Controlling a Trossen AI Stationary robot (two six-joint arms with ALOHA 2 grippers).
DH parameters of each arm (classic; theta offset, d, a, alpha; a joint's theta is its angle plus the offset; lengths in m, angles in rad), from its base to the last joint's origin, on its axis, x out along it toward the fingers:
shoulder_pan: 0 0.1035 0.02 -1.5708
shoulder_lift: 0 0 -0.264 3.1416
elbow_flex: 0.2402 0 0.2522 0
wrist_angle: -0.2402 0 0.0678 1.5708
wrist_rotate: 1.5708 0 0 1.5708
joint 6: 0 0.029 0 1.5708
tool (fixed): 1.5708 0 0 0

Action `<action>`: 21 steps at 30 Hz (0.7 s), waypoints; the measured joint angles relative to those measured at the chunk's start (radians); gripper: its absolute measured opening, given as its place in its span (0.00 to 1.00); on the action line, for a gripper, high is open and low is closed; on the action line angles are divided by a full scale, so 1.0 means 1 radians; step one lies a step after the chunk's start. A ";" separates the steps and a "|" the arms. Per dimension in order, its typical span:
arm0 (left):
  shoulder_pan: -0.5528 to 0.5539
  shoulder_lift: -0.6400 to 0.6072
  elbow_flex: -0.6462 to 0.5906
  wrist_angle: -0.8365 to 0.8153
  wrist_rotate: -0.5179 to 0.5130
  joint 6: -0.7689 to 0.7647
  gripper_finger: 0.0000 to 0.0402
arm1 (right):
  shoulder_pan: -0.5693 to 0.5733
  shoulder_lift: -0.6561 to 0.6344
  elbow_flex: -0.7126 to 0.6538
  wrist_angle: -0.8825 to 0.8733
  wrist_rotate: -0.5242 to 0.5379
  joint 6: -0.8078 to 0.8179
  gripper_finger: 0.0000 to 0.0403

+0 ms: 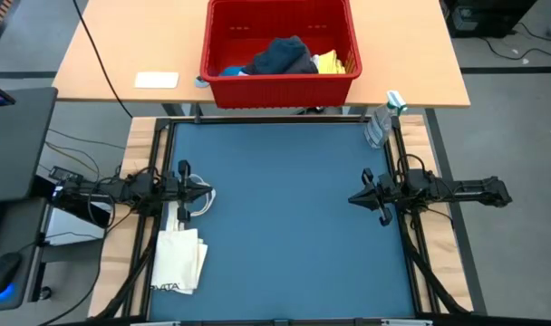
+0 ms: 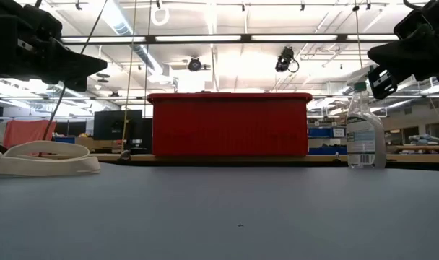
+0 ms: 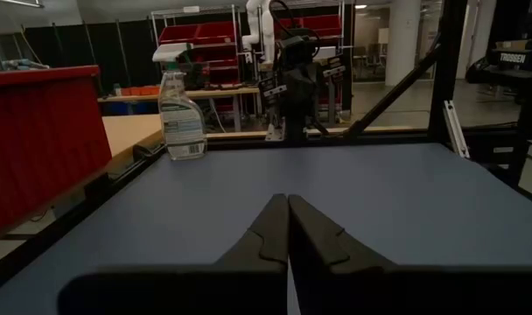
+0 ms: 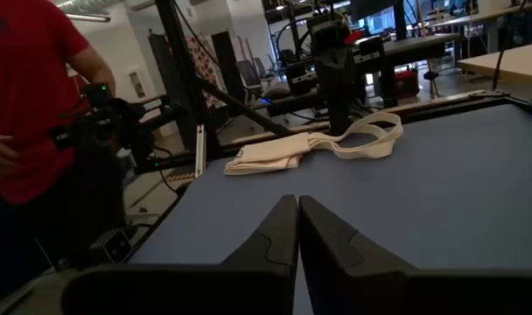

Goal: Fold Laundry from Bin

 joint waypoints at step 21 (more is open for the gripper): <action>0.008 0.018 0.001 0.242 -0.003 0.119 0.02 | 0.000 0.000 0.000 0.009 0.025 0.000 0.06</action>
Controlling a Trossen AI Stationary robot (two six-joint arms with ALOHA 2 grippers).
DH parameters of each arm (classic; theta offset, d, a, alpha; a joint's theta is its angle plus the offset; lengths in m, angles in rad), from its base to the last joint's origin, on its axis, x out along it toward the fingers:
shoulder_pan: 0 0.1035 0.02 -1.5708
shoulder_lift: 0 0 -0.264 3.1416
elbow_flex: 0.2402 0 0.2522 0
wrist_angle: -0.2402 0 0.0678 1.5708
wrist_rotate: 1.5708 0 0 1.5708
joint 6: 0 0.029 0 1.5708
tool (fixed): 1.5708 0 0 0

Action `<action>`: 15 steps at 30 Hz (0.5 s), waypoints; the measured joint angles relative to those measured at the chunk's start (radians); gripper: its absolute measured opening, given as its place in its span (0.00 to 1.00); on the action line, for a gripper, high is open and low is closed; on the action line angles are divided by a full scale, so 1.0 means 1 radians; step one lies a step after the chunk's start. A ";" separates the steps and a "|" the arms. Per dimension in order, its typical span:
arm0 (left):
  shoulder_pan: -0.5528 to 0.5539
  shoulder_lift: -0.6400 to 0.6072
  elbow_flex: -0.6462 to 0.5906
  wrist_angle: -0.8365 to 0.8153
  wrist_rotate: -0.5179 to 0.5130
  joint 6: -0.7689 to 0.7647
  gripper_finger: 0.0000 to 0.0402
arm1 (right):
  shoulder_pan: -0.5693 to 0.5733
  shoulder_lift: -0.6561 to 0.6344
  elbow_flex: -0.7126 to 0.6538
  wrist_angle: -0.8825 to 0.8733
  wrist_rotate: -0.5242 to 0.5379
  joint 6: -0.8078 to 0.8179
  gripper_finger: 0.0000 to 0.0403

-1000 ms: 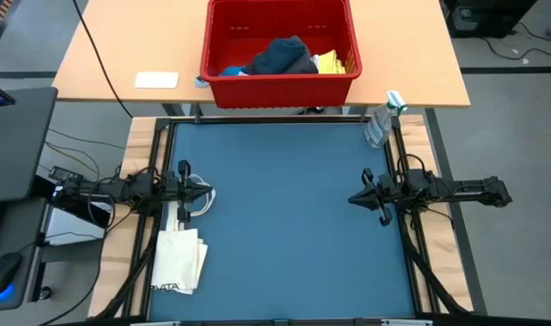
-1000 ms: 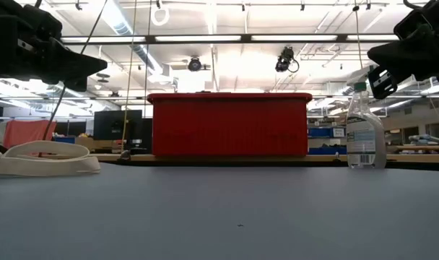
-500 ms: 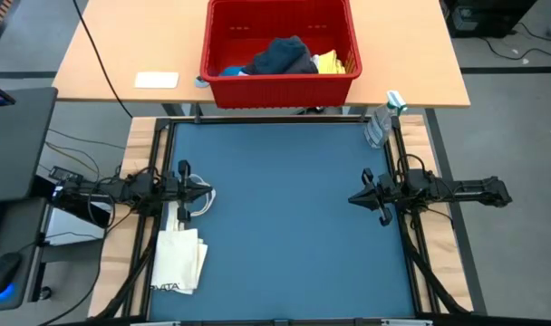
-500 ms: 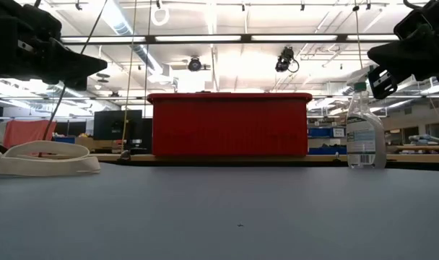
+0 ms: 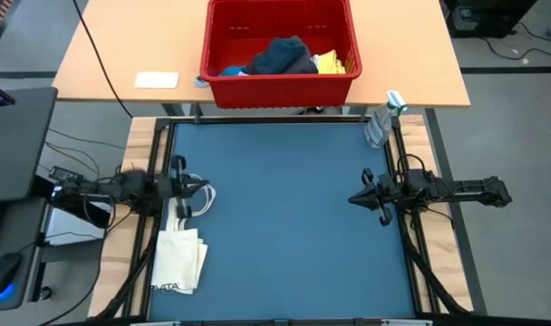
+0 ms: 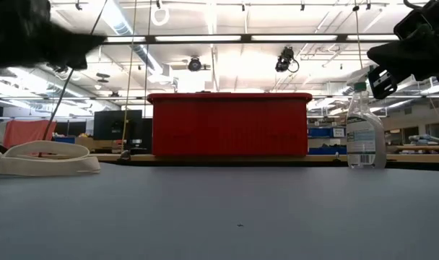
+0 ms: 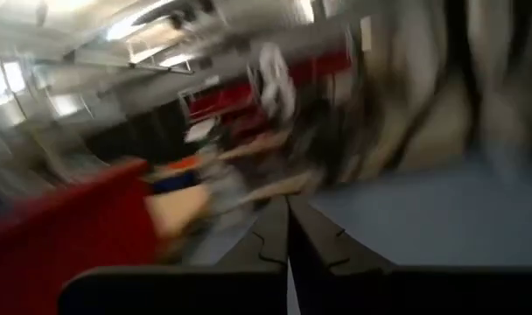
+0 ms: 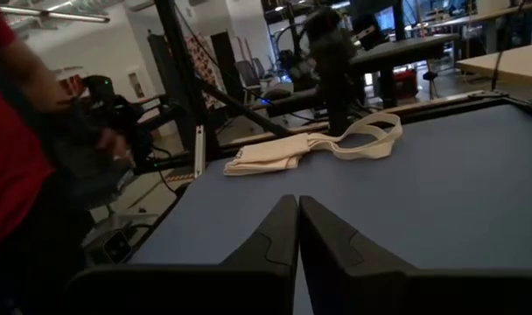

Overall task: Fold Laundry from Bin
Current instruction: Remove the dark blue shorts from the bin

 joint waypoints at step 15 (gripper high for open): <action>0.133 0.461 0.232 0.132 -0.410 -0.574 0.02 | -0.006 0.011 0.000 1.125 0.949 0.188 0.06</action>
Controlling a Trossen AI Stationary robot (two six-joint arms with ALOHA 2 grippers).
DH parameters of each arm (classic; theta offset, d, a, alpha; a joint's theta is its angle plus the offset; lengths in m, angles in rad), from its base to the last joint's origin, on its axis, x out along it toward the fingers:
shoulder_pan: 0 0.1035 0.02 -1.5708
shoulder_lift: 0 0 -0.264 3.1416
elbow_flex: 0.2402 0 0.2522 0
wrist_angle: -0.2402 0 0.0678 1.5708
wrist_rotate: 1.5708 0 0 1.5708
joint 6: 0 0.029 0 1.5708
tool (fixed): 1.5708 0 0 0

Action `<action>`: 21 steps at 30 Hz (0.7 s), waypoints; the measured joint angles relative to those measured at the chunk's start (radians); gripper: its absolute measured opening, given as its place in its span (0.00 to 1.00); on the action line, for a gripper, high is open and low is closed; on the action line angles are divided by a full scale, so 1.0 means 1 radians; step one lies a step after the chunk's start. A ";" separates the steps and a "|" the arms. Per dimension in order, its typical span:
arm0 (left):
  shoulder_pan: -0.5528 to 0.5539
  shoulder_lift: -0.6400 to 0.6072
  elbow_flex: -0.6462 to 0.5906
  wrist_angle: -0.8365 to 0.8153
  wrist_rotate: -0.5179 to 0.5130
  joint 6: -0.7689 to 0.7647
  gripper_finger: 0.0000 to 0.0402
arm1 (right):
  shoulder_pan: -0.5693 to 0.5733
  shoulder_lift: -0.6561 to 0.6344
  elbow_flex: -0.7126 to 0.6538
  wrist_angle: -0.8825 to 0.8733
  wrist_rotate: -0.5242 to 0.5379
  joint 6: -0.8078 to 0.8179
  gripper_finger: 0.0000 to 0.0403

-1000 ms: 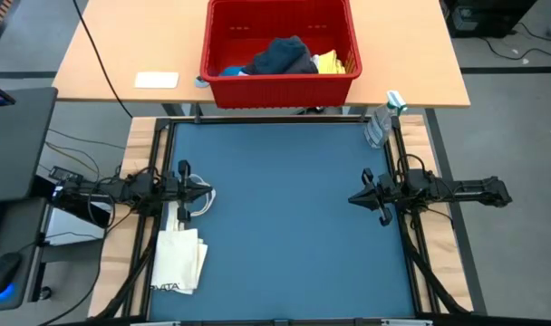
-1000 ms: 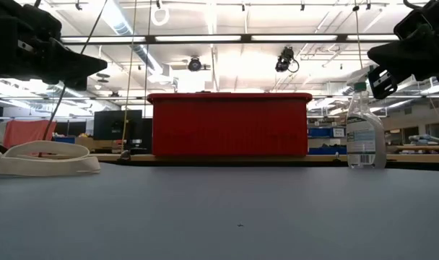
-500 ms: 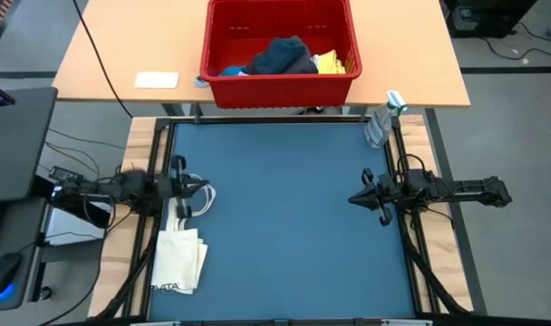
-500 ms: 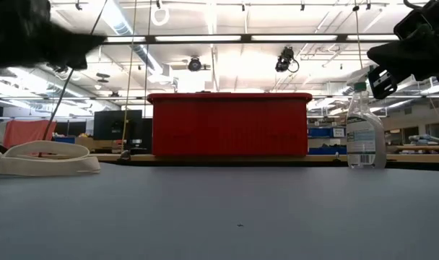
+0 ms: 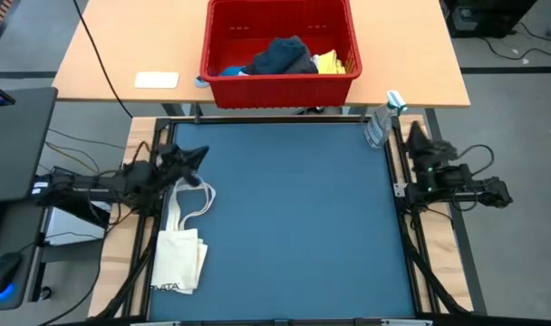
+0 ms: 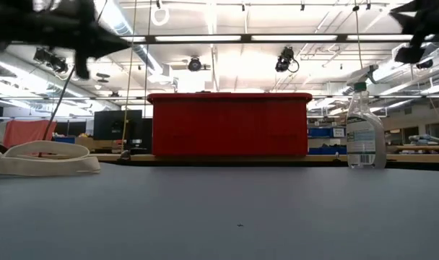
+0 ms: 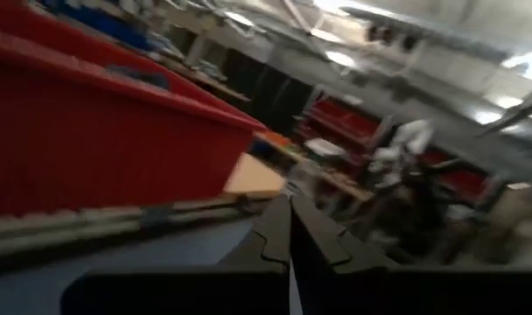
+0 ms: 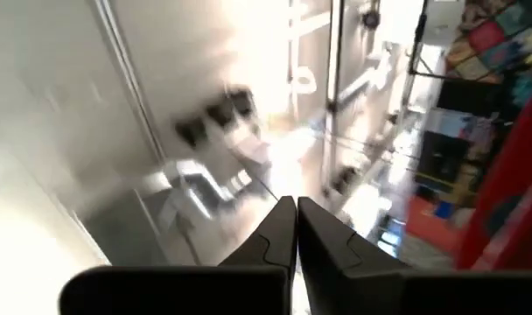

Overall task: Fold Laundry from Bin
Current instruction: Remove the dark blue shorts from the bin

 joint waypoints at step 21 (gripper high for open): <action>0.724 1.124 1.253 -0.715 0.815 0.124 0.02 | -0.014 0.216 0.039 -0.748 -0.289 0.219 0.06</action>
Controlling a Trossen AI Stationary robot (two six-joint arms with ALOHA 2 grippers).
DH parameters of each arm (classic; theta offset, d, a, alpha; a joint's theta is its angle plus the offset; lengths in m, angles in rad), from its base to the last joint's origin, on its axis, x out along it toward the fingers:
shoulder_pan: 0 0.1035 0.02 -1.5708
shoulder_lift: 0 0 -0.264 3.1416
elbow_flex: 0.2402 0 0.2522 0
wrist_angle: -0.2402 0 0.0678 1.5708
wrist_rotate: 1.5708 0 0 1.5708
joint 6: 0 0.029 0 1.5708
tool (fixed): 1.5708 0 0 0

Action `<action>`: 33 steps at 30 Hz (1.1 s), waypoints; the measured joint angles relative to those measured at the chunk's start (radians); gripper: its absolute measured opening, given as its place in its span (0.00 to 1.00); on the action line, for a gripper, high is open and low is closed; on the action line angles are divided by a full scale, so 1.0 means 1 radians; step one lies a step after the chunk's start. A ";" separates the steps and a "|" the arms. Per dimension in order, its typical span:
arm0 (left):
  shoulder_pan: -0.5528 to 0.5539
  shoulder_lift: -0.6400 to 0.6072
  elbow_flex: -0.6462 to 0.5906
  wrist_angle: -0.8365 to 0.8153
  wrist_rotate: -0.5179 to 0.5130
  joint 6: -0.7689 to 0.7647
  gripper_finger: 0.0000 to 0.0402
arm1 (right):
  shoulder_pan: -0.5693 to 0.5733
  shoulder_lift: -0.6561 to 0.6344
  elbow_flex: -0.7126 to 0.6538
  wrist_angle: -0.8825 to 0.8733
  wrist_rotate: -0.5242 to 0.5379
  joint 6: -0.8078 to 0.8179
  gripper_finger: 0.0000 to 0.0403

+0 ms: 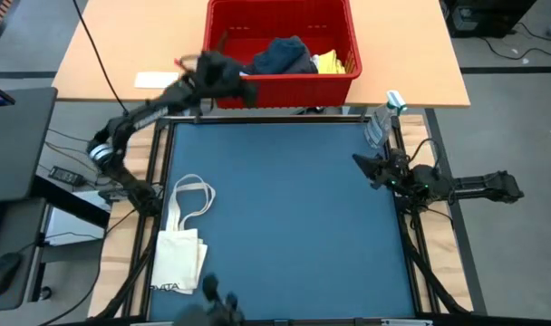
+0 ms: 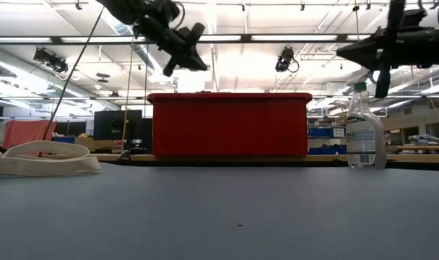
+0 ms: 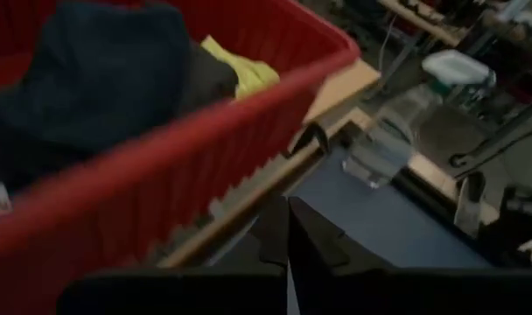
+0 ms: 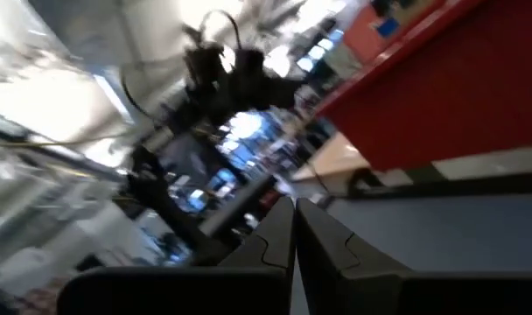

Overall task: Fold Laundry from Bin
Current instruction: Remove the dark blue shorts from the bin

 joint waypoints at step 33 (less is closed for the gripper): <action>0.173 0.751 0.693 0.045 0.081 0.223 0.41 | -0.269 0.736 0.465 0.027 -0.301 0.308 0.05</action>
